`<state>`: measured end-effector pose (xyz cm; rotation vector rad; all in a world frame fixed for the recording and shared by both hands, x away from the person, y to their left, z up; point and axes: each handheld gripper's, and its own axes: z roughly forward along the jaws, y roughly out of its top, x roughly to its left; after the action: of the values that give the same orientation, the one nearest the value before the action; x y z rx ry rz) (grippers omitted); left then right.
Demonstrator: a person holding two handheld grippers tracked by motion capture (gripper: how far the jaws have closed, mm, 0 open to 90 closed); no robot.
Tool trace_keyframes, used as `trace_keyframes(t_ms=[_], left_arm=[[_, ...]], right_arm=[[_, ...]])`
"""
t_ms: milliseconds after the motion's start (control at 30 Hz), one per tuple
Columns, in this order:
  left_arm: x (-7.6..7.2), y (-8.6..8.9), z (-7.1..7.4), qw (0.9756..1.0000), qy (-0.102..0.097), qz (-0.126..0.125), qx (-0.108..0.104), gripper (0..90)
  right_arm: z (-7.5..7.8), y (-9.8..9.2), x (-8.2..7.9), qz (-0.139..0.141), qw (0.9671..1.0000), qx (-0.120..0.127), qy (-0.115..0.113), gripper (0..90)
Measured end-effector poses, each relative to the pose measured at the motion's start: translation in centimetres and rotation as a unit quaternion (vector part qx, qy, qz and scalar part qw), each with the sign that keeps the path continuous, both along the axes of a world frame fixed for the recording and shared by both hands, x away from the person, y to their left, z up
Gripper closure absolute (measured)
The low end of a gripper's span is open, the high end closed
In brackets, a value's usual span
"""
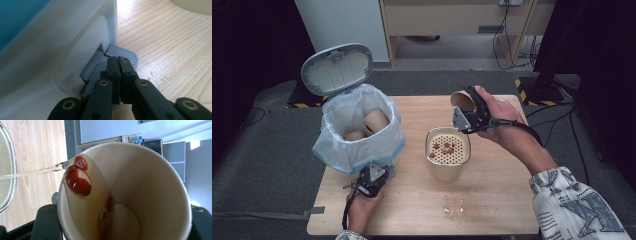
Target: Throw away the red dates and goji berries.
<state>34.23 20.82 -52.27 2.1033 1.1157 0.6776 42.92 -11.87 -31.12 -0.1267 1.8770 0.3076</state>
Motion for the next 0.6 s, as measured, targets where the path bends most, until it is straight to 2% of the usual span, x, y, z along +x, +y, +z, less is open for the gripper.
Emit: trace_keyframes(t_ms=[367,467,600], left_arm=[[0.01,0.0,0.0,1.0,0.0,0.0,0.0,87.4],[0.01,-0.01,0.0,1.0,0.0,0.0,0.0,87.4],[0.01,0.01,0.01,1.0,0.0,-0.001,0.0,87.4]], right_arm=[[0.05,0.28,-0.04,0.003,0.9999,-0.008,-0.005,33.8],[0.22,0.38,-0.12,0.001,0.9995,-0.026,-0.015,33.7],[0.34,0.45,-0.14,0.003,0.9992,-0.034,-0.02,33.8]])
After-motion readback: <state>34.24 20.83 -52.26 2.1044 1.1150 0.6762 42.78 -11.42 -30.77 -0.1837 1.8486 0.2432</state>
